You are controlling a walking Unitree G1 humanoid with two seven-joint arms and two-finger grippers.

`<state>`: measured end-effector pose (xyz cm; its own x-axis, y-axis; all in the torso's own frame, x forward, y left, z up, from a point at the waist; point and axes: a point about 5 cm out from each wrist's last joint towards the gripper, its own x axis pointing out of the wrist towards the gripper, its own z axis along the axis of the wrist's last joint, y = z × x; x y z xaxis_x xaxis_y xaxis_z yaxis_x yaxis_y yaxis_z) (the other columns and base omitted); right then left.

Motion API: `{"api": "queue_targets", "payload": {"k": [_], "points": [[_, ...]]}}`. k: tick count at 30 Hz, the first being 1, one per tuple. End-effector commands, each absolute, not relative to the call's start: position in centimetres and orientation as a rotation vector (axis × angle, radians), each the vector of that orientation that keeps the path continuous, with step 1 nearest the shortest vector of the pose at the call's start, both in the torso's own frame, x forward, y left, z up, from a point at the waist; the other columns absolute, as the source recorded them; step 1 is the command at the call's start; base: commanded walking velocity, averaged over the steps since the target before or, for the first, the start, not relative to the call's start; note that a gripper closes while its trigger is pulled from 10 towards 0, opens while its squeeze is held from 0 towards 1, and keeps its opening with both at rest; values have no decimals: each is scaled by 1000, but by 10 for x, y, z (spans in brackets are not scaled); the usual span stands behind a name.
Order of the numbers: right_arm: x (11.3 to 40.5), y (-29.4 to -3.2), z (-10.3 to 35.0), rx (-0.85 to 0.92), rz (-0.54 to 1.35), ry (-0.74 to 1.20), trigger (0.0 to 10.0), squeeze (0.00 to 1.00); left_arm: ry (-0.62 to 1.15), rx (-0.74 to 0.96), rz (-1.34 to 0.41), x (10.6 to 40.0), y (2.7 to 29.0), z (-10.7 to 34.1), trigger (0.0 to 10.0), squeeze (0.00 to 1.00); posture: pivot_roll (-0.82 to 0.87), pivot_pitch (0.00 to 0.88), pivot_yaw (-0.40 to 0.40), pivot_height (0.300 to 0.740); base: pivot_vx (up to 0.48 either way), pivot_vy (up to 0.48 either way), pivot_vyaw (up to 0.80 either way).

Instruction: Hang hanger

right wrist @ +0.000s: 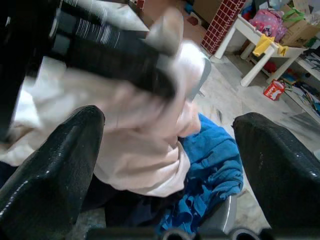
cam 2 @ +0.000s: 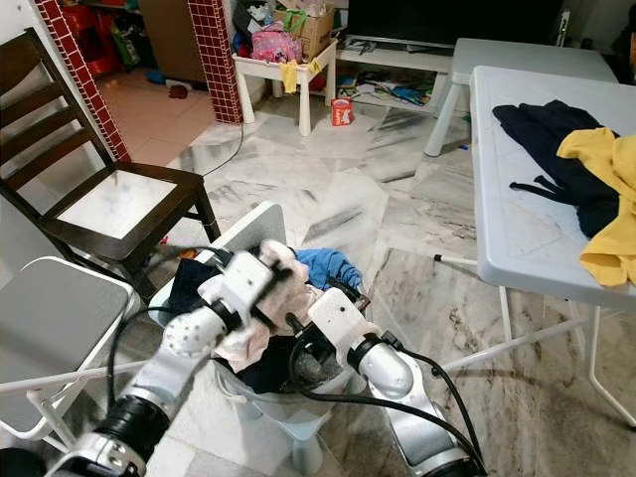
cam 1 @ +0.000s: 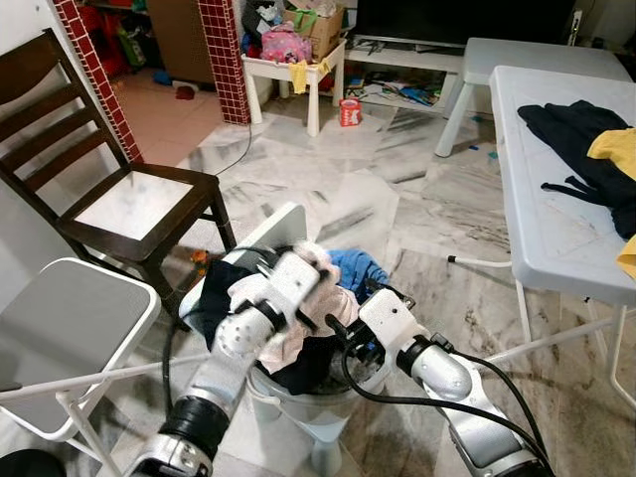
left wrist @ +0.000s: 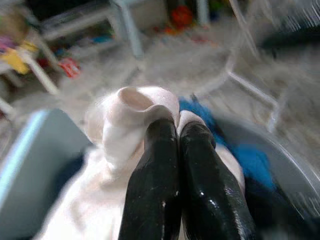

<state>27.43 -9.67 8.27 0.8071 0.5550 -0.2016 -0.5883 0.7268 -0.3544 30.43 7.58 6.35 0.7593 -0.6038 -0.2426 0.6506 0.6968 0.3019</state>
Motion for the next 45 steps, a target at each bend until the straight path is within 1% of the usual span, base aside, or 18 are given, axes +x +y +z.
{"api": "queue_targets", "payload": {"k": [1, 2, 3, 4, 7, 12, 15, 17, 18, 19, 25, 26, 28, 31, 35, 40, 44, 45], "points": [[278, -99, 84, -435, 631, 80, 10000, 0, 271, 442, -744, 288, 86, 35, 10000, 0, -152, 27, 14, 740, 0, 0, 0], [278, -99, 84, -435, 631, 80, 10000, 0, 271, 442, -744, 288, 86, 35, 10000, 0, -152, 27, 14, 740, 0, 0, 0], [278, -100, 84, -438, 630, 80, 10000, 0, 348, 466, -777, 275, 91, 20, 10000, 0, -153, 26, 14, 740, 0, 0, 0], [278, -100, 84, -438, 630, 80, 10000, 0, 348, 466, -777, 275, 91, 20, 10000, 0, -153, 26, 14, 740, 0, 0, 0], [277, -102, 82, -450, 634, 91, 10000, 0, 513, 484, -805, 233, 119, -19, 10000, 0, -149, 27, 5, 740, 0, 0, 0], [277, -101, 80, -474, 655, 98, 10000, 0, 555, 494, -764, 221, 136, -24, 10000, 0, -144, 26, -2, 740, 0, 0, 0], [277, -100, 80, -485, 669, 99, 10000, 0, 535, 579, -738, 218, 147, -25, 10000, 0, -135, 26, -9, 740, 0, 0, 0], [278, -100, 79, -485, 671, 101, 10000, 0, 512, 587, -685, 220, 153, -24, 10000, 0, -132, 27, -12, 740, 0, 0, 0], [278, -100, 79, -485, 674, 101, 10000, 0, 498, 563, -647, 223, 155, -22, 10000, 467, -132, 28, -12, 740, 0, 0, 0], [277, -99, 79, -486, 678, 101, 10000, 0, 470, 553, -584, 231, 159, -17, 10000, 1000, -131, 27, -13, 740, 0, 0, 0], [275, -96, 77, -487, 687, 103, 10000, 0, 271, 597, -379, 265, 177, 20, 10000, 1000, -134, 30, -7, 740, 0, 0, 0], [275, -96, 77, -487, 687, 103, 10000, 0, 271, 597, -379, 265, 177, 20, 10000, 1000, -134, 30, -7, 740, 0, 0, 0], [274, -97, 76, -487, 685, 104, 10000, 0, 246, 621, -310, 270, 186, 26, 10000, 1000, -135, 30, -4, 740, 0, 0, 0], [274, -97, 76, -486, 678, 106, 10000, 0, 289, 661, -221, 273, 203, 25, 10000, 1000, -138, 31, 4, 740, 0, 0, 0], [274, -97, 76, -485, 673, 106, 10000, 0, 292, 677, -193, 272, 209, 27, 10000, 1000, -137, 32, 7, 740, 0, 0, 0], [274, -97, 75, -483, 670, 106, 10000, 0, 233, 687, -153, 275, 213, 39, 10000, 1000, -131, 32, 12, 740, 0, 0, 0], [273, -95, 75, -480, 673, 104, 10000, 0, 89, 721, -104, 280, 210, 59, 10000, 1000, -128, 33, 15, 740, 0, 0, 0], [273, -95, 75, -480, 673, 104, 10000, 0, 89, 721, -104, 280, 210, 59, 10000, 1000, -128, 33, 15, 740, 0, 0, 0]]}}
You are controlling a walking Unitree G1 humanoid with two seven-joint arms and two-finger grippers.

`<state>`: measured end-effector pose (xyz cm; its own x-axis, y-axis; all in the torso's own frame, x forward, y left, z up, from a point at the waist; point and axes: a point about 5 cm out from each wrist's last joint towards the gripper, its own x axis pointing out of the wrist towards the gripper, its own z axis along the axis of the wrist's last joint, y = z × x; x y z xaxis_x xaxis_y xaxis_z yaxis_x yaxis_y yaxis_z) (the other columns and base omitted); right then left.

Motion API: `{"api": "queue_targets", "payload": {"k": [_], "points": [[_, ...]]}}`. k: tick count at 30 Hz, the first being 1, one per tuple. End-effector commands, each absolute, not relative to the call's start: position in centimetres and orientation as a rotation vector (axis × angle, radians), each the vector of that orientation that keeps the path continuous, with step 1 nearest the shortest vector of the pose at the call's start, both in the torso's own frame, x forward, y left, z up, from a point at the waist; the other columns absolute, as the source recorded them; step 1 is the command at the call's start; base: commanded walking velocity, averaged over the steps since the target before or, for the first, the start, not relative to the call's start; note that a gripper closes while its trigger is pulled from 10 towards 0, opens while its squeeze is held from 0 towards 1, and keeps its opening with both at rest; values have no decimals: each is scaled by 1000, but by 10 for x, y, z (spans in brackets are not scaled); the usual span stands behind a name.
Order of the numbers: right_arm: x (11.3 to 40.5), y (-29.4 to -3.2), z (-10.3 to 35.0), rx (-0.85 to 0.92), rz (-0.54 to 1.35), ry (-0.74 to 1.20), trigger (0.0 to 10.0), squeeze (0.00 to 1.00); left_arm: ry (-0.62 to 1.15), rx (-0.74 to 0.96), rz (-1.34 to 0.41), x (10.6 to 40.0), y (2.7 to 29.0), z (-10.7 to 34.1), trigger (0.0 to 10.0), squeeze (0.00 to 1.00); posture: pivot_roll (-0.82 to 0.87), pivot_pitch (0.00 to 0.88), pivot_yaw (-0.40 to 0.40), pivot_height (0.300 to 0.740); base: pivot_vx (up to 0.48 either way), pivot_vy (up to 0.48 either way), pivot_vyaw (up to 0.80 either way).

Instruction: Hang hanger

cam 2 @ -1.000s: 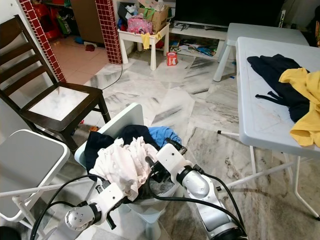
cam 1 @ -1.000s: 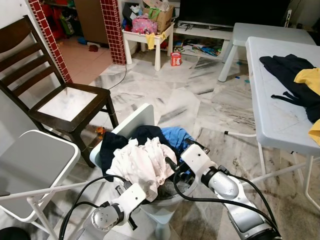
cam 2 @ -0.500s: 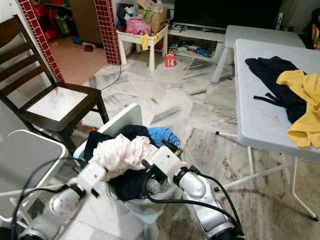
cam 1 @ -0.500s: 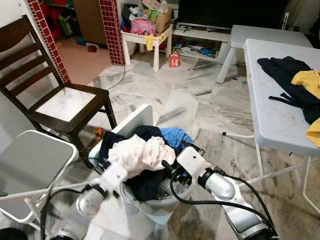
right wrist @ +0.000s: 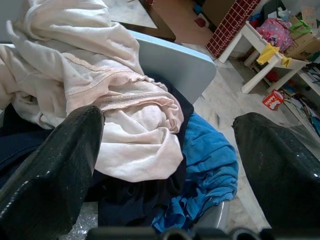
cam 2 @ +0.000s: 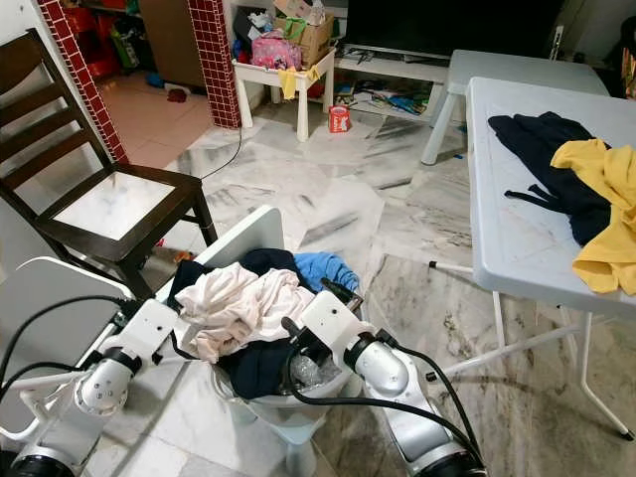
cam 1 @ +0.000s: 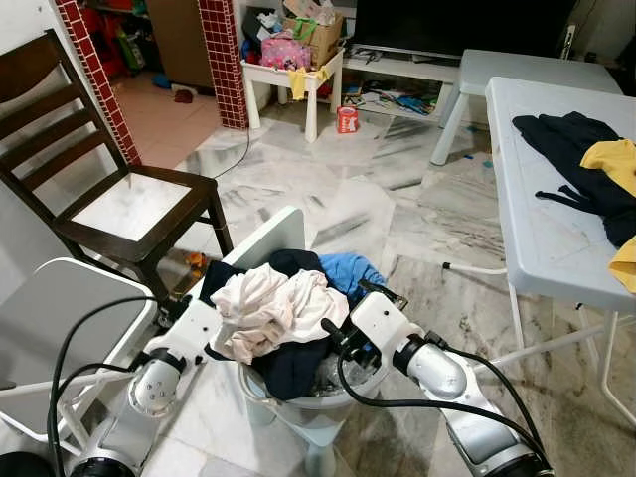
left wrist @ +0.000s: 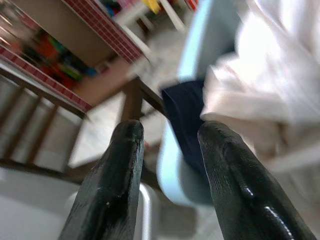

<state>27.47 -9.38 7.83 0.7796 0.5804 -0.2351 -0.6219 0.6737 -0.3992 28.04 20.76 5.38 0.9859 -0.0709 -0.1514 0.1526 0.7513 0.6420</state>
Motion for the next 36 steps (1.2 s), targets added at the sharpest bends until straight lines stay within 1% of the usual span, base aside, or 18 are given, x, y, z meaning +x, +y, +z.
{"api": "queue_targets", "payload": {"k": [1, 4, 6, 8, 9, 10, 14, 17, 19, 22, 23, 24, 30, 31, 32, 36], "points": [[273, -94, 75, -479, 673, 103, 10000, 0, 34, 709, -96, 282, 207, 67, 10000, 1000, -128, 33, 15, 740, 0, 0, 0], [273, -95, 74, -477, 671, 106, 10000, 0, -78, 696, -166, 282, 192, 80, 10000, 1000, -127, 35, 17, 740, 0, 0, 0], [273, -95, 73, -477, 670, 107, 10000, 0, -96, 699, -218, 281, 184, 80, 10000, 1000, -127, 36, 19, 740, 0, 0, 0], [272, -95, 73, -477, 669, 108, 10000, 0, -103, 650, -275, 279, 173, 79, 10000, 1000, -131, 37, 22, 740, 0, 0, 0], [272, -95, 73, -477, 669, 108, 10000, 0, -103, 650, -275, 279, 173, 79, 10000, 1000, -131, 37, 22, 740, 0, 0, 0], [272, -96, 73, -476, 666, 109, 10000, 0, -95, 651, -310, 278, 167, 75, 10000, 1000, -134, 39, 23, 740, 0, 0, 0], [271, -97, 73, -478, 662, 111, 10000, 0, -47, 618, -377, 274, 157, 63, 10000, 1000, -142, 44, 26, 740, 0, 0, 0], [270, -102, 72, -483, 652, 122, 10000, 0, 62, 581, -469, 270, 148, 46, 10000, 1000, -155, 49, 27, 740, 0, 0, 0], [268, -104, 71, -485, 652, 132, 10000, 0, 75, 559, -520, 269, 143, 43, 10000, 1000, -157, 50, 27, 740, 0, 0, 0], [268, -106, 71, -486, 654, 143, 10000, 0, 89, 541, -537, 269, 141, 41, 10000, 1000, -164, 52, 28, 740, 0, 0, 0], [266, -109, 68, -492, 657, 165, 10000, 0, 150, 526, -561, 270, 140, 34, 10000, 1000, -169, 53, 30, 740, 0, 0, 0], [265, -112, 66, -503, 657, 180, 10000, 0, 179, 536, -554, 272, 141, 30, 10000, 1000, -174, 54, 31, 740, 0, 0, 0], [263, -115, 64, -512, 656, 193, 10000, 0, 220, 538, -505, 282, 147, 28, 10000, 1000, -181, 55, 31, 740, 0, 0, 0], [262, -114, 64, -511, 658, 193, 10000, 0, 241, 535, -501, 285, 149, 26, 10000, 47, -183, 58, 30, 740, 0, 0, 0], [262, -113, 64, -511, 660, 192, 10000, 0, 247, 533, -500, 286, 149, 25, 10000, 0, -183, 58, 29, 740, 0, 0, 0], [260, -111, 64, -515, 672, 192, 10000, 0, 253, 523, -522, 291, 144, 25, 10000, 0, -187, 62, 24, 740, 0, 0, 0]]}}
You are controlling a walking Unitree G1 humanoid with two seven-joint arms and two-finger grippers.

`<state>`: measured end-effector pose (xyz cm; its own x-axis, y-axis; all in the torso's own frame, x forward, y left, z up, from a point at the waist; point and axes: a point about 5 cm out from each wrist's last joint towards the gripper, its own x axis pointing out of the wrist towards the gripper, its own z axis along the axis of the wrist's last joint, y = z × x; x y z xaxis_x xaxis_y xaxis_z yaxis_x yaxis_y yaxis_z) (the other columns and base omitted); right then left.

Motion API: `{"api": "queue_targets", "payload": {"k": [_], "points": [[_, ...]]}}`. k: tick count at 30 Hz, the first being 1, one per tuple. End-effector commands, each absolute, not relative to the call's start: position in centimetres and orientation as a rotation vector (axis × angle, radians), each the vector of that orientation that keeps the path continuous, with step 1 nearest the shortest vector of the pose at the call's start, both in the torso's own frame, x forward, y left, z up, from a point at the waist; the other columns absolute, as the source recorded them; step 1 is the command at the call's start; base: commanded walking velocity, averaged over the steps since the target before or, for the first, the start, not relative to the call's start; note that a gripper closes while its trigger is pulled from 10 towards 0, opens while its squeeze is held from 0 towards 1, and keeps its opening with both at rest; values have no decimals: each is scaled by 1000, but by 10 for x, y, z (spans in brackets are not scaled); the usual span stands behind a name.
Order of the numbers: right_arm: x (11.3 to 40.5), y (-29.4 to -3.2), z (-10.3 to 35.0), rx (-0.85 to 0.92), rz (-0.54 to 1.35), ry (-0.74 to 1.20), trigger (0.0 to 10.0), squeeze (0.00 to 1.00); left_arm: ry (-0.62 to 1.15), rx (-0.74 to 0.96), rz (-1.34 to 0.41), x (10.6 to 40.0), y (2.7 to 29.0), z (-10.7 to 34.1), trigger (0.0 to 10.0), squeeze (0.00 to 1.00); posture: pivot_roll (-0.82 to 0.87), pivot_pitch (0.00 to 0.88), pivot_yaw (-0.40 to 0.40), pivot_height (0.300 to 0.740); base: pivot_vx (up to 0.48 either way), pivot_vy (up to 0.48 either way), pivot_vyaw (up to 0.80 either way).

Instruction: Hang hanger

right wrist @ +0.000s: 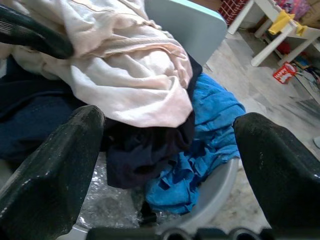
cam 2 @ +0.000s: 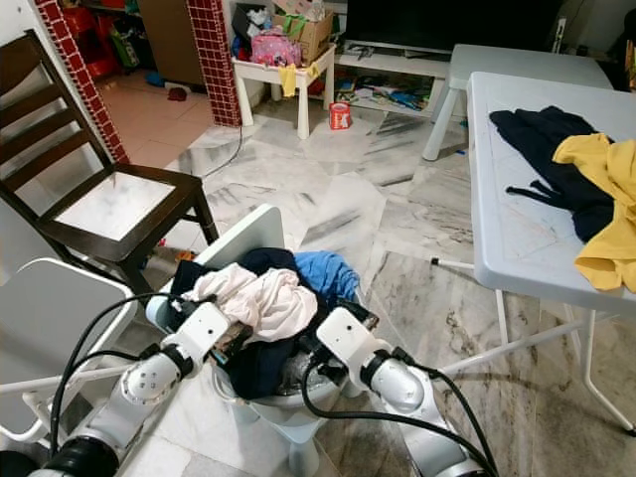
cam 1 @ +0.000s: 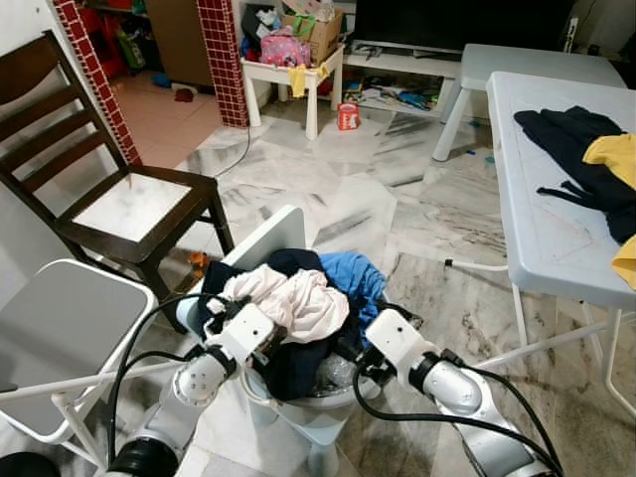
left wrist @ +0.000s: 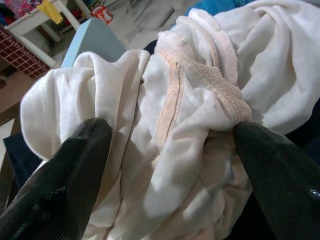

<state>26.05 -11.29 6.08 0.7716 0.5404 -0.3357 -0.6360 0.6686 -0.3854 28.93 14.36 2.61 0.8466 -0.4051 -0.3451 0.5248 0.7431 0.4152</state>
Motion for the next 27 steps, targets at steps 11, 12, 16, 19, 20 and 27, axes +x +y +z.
{"api": "queue_targets", "payload": {"k": [11, 12, 16, 19, 20, 27], "points": [[260, -113, 64, -520, 664, 194, 10000, 0, 243, 485, -596, 288, 131, 23, 0, 0, -191, 63, 31, 740, 0, 0, 0], [259, -113, 64, -520, 663, 195, 10000, 0, 241, 494, -598, 287, 132, 22, 0, 0, -190, 63, 32, 740, 0, 0, 0], [259, -113, 63, -519, 662, 199, 10000, 0, 203, 583, -583, 284, 137, 23, 10000, 0, -190, 66, 32, 740, 0, 0, 0], [258, -114, 63, -520, 660, 201, 10000, 0, 129, 622, -521, 286, 143, 32, 10000, 0, -187, 68, 31, 740, 0, 0, 0], [258, -114, 63, -520, 660, 201, 10000, 0, 129, 622, -521, 286, 143, 32, 10000, 0, -187, 68, 31, 740, 0, 0, 0], [259, -112, 62, -520, 668, 203, 10000, 0, 131, 647, -557, 267, 140, 20, 10000, 0, -176, 66, 25, 740, 0, 0, 0]]}}
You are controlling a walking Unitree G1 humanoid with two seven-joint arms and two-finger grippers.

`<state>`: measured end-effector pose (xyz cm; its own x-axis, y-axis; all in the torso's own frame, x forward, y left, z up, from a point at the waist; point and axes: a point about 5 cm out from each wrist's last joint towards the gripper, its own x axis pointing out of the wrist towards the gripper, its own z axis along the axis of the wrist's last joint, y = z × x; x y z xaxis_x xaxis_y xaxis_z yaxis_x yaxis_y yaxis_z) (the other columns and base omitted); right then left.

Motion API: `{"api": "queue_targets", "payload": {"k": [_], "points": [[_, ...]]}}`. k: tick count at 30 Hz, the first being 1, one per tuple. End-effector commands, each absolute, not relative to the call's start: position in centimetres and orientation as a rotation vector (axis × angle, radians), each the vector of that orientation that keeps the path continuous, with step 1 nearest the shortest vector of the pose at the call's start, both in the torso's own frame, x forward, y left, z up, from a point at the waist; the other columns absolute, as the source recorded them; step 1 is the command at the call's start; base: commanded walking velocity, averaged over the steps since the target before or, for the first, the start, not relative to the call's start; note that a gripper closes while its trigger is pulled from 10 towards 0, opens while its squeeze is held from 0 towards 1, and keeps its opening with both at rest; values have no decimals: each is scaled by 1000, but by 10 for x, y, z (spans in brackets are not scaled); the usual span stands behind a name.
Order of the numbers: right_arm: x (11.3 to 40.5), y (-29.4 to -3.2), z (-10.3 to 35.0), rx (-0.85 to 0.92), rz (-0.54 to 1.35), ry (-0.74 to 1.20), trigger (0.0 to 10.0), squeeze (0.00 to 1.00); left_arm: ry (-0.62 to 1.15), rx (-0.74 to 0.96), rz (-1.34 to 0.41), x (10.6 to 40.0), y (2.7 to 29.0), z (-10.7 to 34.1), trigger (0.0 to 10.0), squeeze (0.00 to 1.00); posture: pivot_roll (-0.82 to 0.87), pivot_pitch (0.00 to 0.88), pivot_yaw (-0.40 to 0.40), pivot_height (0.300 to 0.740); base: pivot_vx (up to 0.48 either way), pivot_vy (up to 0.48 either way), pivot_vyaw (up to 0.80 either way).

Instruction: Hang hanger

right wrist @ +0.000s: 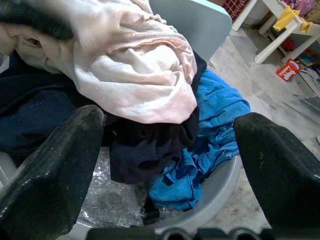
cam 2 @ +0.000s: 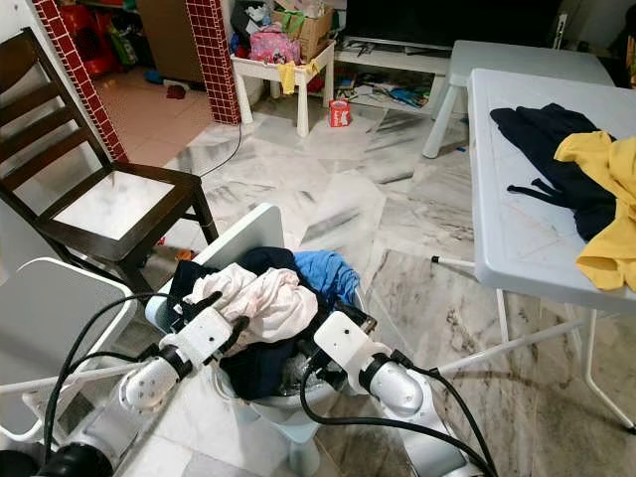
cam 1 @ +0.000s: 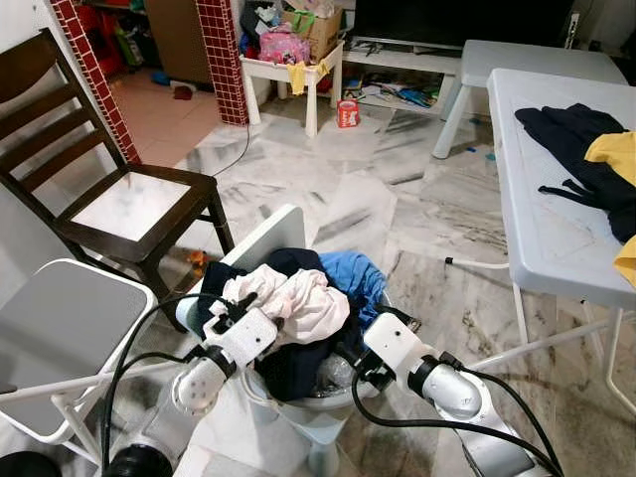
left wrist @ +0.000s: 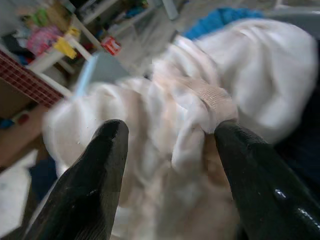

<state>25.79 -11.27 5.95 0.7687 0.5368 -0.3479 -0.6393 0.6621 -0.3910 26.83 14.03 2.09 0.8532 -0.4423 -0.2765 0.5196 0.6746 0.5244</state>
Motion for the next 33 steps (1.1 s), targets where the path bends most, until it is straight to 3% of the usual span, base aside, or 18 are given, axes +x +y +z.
{"api": "queue_targets", "payload": {"k": [1, 21, 22, 33], "points": [[259, -111, 62, -520, 669, 203, 10000, 0, 131, 653, -563, 266, 139, 19, 10000, 0, -176, 66, 25, 740, 0, 0, 0], [259, -111, 62, -525, 673, 205, 10000, 0, 206, 619, -391, 295, 163, 26, 10000, 0, -185, 63, 27, 740, 0, 0, 0], [259, -111, 62, -523, 670, 205, 10000, 0, 232, 589, -399, 295, 163, 24, 0, 0, -185, 64, 31, 740, 0, 0, 0], [259, -110, 61, -516, 662, 206, 10000, 0, 230, 584, -499, 289, 156, 18, 0, 0, -179, 69, 31, 740, 0, 0, 0]]}}
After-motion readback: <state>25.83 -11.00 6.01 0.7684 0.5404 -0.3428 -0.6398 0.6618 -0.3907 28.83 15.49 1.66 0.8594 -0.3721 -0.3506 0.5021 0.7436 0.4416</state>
